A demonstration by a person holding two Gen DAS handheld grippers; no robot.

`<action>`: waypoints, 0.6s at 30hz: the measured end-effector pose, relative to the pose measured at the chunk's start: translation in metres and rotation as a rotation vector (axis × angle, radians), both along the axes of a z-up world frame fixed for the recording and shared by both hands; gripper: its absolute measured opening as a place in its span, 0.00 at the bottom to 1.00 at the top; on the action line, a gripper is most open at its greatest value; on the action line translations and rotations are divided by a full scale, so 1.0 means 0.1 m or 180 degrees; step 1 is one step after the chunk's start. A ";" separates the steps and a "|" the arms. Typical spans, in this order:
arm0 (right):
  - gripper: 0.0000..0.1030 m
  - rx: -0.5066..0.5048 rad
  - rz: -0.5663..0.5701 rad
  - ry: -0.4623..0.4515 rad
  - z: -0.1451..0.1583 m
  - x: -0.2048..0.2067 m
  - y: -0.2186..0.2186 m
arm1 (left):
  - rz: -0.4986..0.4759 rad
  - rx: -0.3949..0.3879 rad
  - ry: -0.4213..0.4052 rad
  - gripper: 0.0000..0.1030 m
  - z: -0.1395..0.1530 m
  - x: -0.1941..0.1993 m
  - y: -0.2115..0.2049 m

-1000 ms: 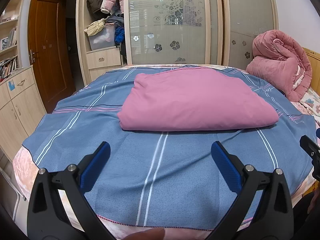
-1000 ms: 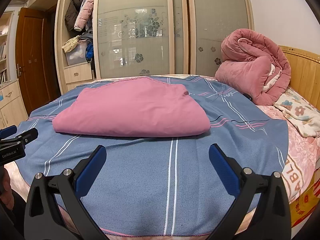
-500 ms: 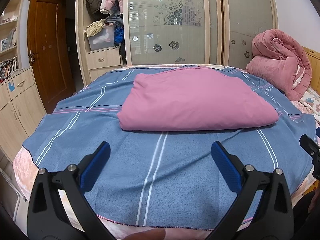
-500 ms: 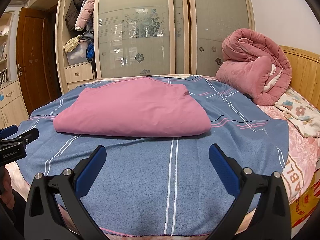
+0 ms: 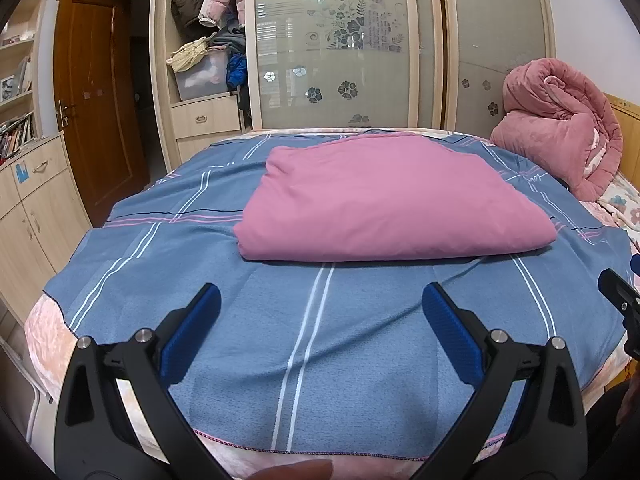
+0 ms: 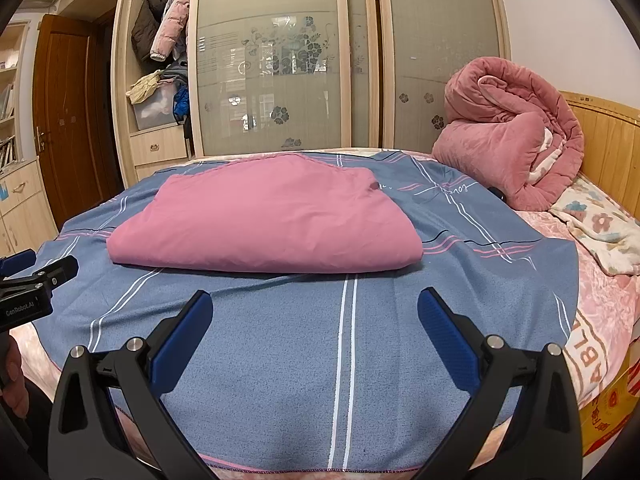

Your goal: Fold large clothes

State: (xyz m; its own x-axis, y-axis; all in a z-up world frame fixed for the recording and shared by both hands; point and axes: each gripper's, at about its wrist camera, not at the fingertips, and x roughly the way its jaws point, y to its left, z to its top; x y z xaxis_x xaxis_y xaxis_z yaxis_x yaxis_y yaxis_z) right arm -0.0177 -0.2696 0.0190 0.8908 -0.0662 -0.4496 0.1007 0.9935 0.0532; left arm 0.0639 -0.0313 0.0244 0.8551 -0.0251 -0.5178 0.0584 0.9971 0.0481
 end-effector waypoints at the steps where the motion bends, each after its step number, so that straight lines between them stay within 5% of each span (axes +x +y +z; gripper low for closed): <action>1: 0.99 0.0003 0.0002 0.0001 0.00 0.00 0.00 | 0.0000 0.0004 0.0000 0.98 0.00 0.00 0.00; 18: 0.99 0.0004 0.0004 0.0003 0.00 0.00 0.00 | -0.0016 0.0008 0.0004 0.98 -0.01 0.01 0.00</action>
State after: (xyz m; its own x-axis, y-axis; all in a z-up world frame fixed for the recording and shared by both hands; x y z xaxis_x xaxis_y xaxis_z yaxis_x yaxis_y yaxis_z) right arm -0.0178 -0.2696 0.0190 0.8904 -0.0646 -0.4506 0.0996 0.9935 0.0543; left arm 0.0650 -0.0314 0.0237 0.8544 -0.0283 -0.5189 0.0636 0.9967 0.0505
